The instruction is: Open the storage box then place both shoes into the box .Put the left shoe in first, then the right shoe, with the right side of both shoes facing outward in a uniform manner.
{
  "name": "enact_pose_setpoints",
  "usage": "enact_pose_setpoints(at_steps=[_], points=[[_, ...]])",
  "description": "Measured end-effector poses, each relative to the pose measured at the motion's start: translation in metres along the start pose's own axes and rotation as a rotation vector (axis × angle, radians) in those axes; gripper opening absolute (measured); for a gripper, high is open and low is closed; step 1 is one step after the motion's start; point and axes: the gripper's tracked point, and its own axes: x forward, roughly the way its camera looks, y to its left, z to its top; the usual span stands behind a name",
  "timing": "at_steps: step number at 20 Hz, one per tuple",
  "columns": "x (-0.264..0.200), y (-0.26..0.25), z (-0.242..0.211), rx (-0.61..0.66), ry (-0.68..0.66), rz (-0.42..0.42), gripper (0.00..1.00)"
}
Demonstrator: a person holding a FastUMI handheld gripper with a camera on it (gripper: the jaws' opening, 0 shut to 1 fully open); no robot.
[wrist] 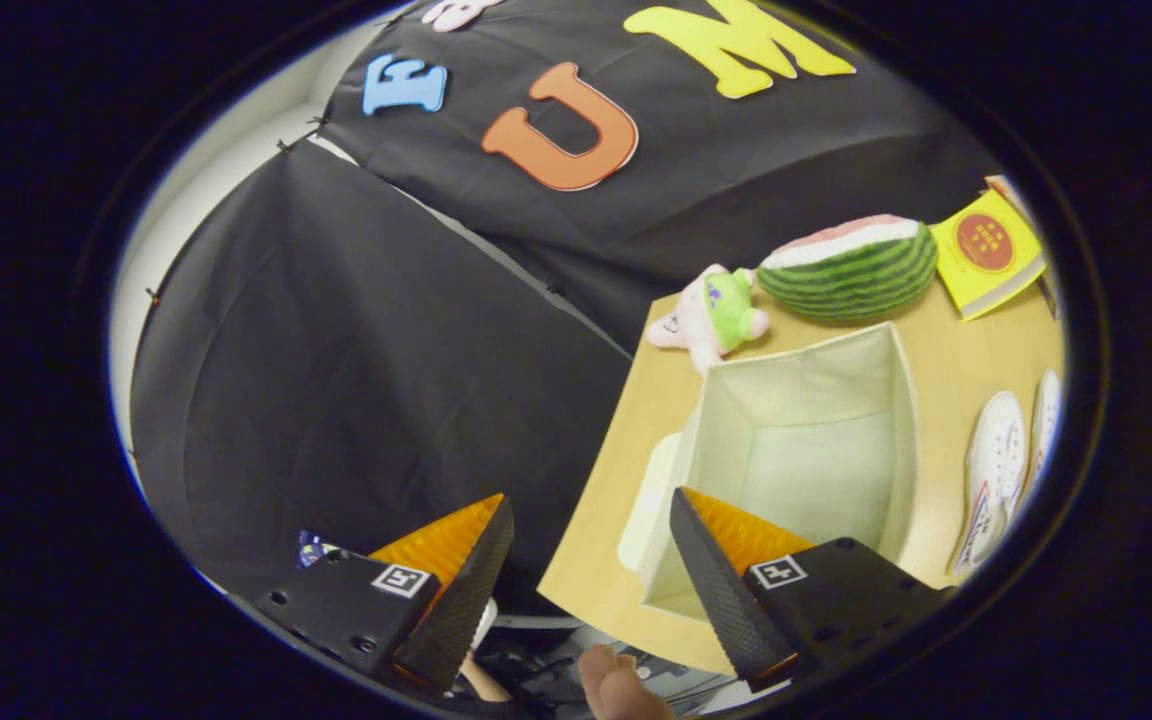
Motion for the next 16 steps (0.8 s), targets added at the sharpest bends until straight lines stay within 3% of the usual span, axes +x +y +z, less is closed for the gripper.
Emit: enact_pose_setpoints(at_steps=[4,13,16], points=[[-0.019,-0.071,0.005,-0.070,-0.009,-0.164,1.00],[-0.078,-0.229,-0.031,-0.031,0.144,-0.472,1.00],[-0.100,-0.291,-0.042,-0.057,0.206,-0.640,1.00]])
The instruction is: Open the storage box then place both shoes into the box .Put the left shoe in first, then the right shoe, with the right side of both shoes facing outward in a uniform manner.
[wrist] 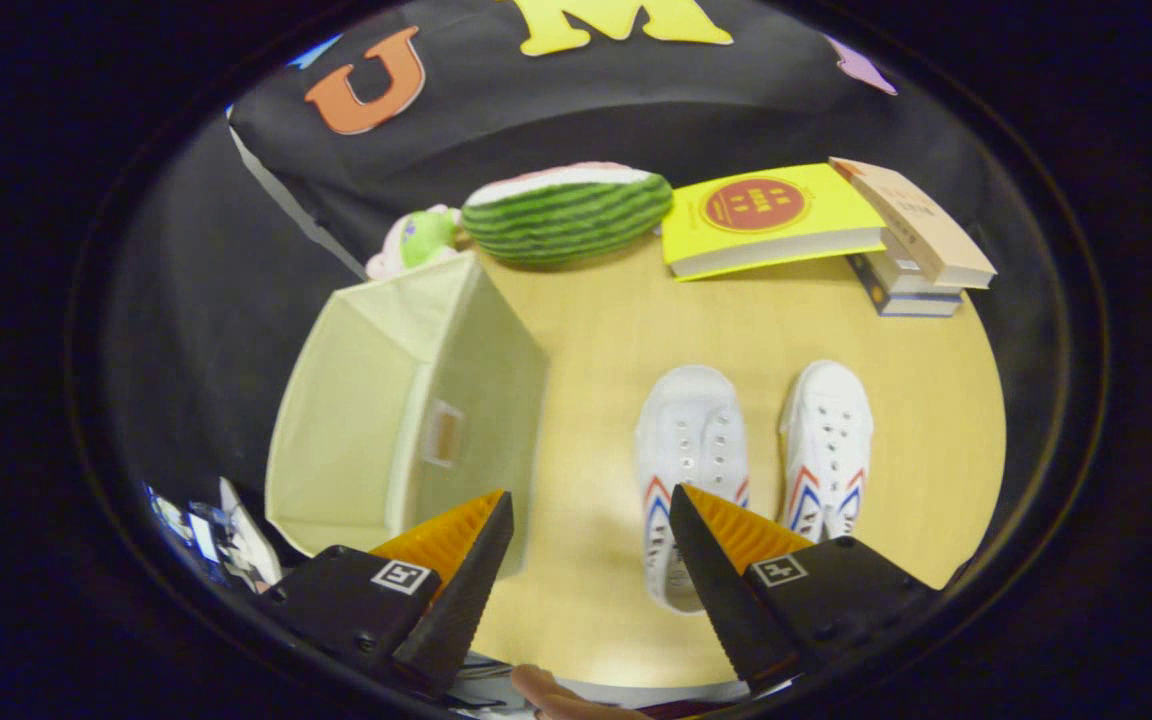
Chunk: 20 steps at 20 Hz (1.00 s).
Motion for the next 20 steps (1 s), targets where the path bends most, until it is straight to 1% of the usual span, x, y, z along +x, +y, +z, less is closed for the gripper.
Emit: enact_pose_setpoints(at_steps=[1,3,4,5,7,9,11,12,13,14,15,16,17,18,20], points=[[0.006,-0.015,-0.004,-0.017,0.014,-0.039,1.00],[0.016,-0.040,-0.016,-0.028,0.052,-0.087,1.00],[0.020,-0.050,-0.023,-0.021,0.080,-0.102,0.97],[0.026,-0.058,-0.030,-0.018,0.107,-0.108,0.96],[0.033,-0.074,-0.037,-0.012,0.139,-0.122,0.90],[0.041,-0.080,-0.040,-0.016,0.156,-0.104,0.82],[0.050,-0.078,-0.051,-0.006,0.203,-0.059,0.64],[0.057,-0.078,-0.057,-0.005,0.231,-0.047,0.45],[0.067,-0.079,-0.060,-0.001,0.242,-0.042,0.40],[0.069,-0.073,-0.064,0.019,0.263,-0.010,0.31],[0.073,-0.074,-0.060,0.025,0.247,-0.013,0.23],[0.069,-0.074,-0.061,0.044,0.244,-0.011,0.13],[0.067,-0.074,-0.059,0.039,0.238,-0.005,0.11],[0.066,-0.071,-0.058,0.051,0.220,0.012,0.06],[0.061,-0.064,-0.055,0.080,0.205,0.056,0.06]])
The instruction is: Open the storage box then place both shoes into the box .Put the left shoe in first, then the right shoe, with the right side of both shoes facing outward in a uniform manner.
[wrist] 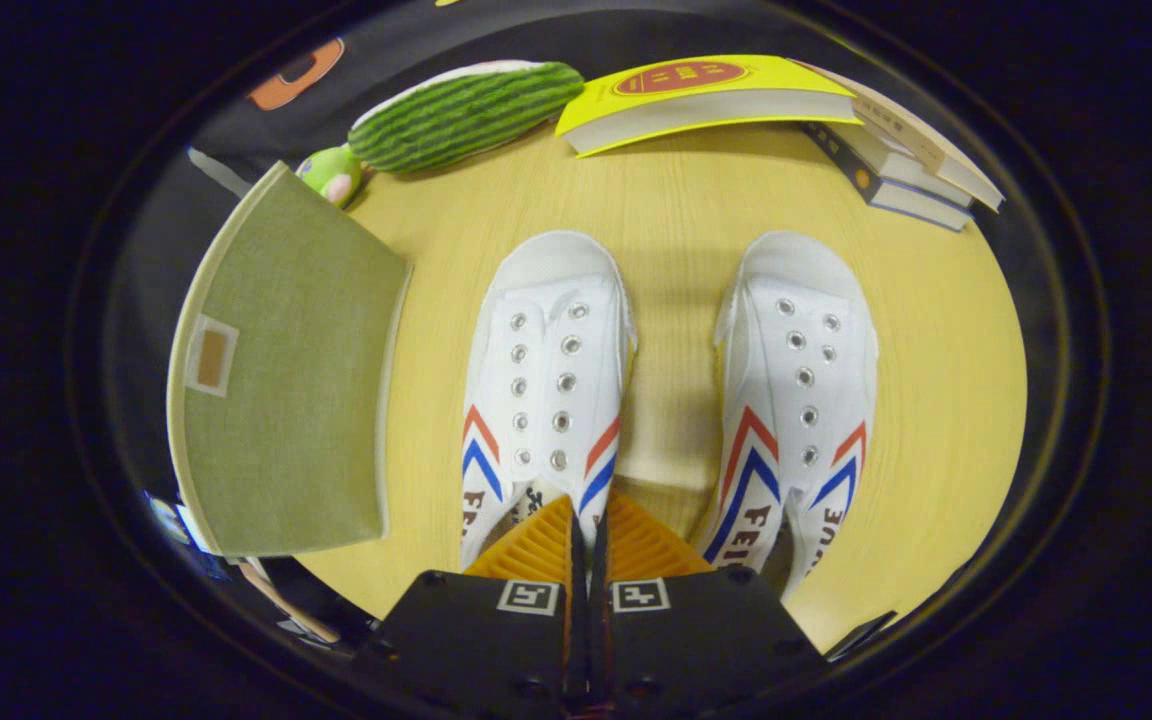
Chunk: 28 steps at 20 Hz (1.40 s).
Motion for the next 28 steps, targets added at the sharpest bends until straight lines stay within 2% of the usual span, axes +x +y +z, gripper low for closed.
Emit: enact_pose_setpoints(at_steps=[3,5,11,16,19,23,28], points=[[-0.016,0.018,0.006,0.092,-0.020,0.107,0.06],[-0.031,0.025,0.014,0.118,-0.049,0.134,0.06],[-0.091,0.057,0.039,0.076,-0.184,0.179,0.06],[-0.134,0.106,0.041,0.003,-0.237,0.147,0.06],[-0.153,0.144,0.045,-0.038,-0.293,0.163,0.06],[-0.154,0.196,0.045,-0.044,-0.332,0.219,0.06],[-0.121,0.271,0.047,0.035,-0.328,0.335,0.06]])
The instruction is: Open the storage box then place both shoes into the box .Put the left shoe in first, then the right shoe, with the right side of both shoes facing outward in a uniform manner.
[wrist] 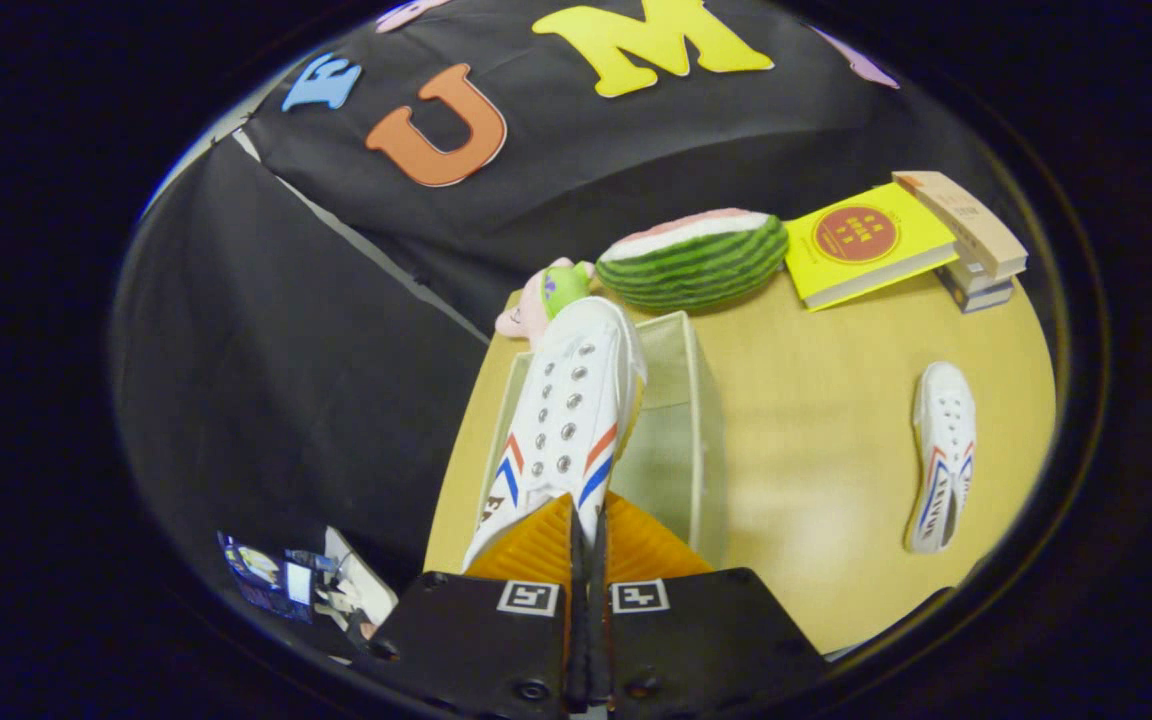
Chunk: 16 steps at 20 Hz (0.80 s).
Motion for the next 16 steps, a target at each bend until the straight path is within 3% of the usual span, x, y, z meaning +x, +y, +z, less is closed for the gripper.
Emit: enact_pose_setpoints(at_steps=[3,7,9,11,14,16], points=[[0.034,0.014,-0.014,0.052,-0.001,-0.004,0.06],[0.071,0.005,-0.031,-0.012,-0.012,-0.082,0.06],[0.088,0.016,-0.037,-0.036,-0.013,-0.041,0.07],[0.088,0.028,-0.047,-0.115,0.029,-0.005,0.27],[0.064,0.009,-0.038,-0.260,0.003,-0.127,1.00],[0.047,0.003,-0.030,-0.303,-0.028,-0.166,1.00]])
